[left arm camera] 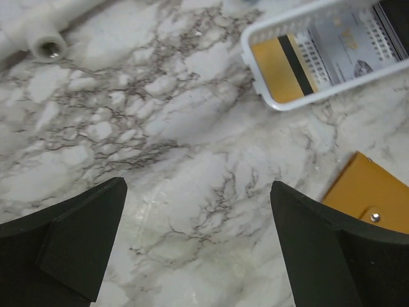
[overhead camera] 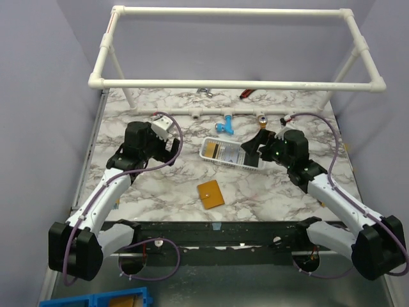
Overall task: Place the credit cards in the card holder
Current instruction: Open the card holder at the center of the board.
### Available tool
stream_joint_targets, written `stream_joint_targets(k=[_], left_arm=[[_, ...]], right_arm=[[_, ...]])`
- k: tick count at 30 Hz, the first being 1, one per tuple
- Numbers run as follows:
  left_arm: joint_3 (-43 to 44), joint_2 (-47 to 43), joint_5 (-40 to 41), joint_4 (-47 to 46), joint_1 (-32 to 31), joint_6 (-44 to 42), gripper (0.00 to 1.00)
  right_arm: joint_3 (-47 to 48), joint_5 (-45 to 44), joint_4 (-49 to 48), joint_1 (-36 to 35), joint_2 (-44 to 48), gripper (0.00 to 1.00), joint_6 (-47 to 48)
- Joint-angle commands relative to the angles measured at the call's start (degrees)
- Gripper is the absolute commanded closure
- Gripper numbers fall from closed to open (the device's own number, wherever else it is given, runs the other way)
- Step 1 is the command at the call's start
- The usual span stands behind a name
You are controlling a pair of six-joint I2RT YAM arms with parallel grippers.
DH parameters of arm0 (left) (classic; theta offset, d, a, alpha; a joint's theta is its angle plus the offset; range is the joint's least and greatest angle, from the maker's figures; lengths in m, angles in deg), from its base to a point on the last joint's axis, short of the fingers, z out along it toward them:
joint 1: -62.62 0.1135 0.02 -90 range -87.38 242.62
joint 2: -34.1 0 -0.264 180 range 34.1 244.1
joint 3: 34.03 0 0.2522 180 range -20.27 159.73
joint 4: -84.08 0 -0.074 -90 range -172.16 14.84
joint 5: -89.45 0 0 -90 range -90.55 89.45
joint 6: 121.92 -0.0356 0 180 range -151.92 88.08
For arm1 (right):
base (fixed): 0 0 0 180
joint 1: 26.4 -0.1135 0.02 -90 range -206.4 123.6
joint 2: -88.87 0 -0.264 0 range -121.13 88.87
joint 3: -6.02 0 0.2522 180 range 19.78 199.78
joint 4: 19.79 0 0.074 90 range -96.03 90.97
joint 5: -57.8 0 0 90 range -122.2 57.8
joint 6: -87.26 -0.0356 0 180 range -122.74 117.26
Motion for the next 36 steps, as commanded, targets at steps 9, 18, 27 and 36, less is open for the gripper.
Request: stream_joint_targets(k=[9,18,27,36], left_arm=[[2.0,5.0,-7.8,10.3,-12.7,-5.0,0.02],[0.9,11.7,-7.8,7.7,-19.3,-13.1,0.07],[-1.9,13.8,-3.8,4.5,-25.6,-22.1,0.10],[-7.4,13.2,1.8,-0.5,-31.1,-31.2,0.15]], right_arm=[[-4.2,16.2,-1.8,-3.2,5.5,0.00,-2.6],[0.7,9.7,11.7,-13.9,-5.7,0.08,5.1],[1.3,11.5,7.8,-21.3,-16.9,0.17,4.7],[1.5,10.6,1.9,-23.7,-24.4,0.25,4.9]])
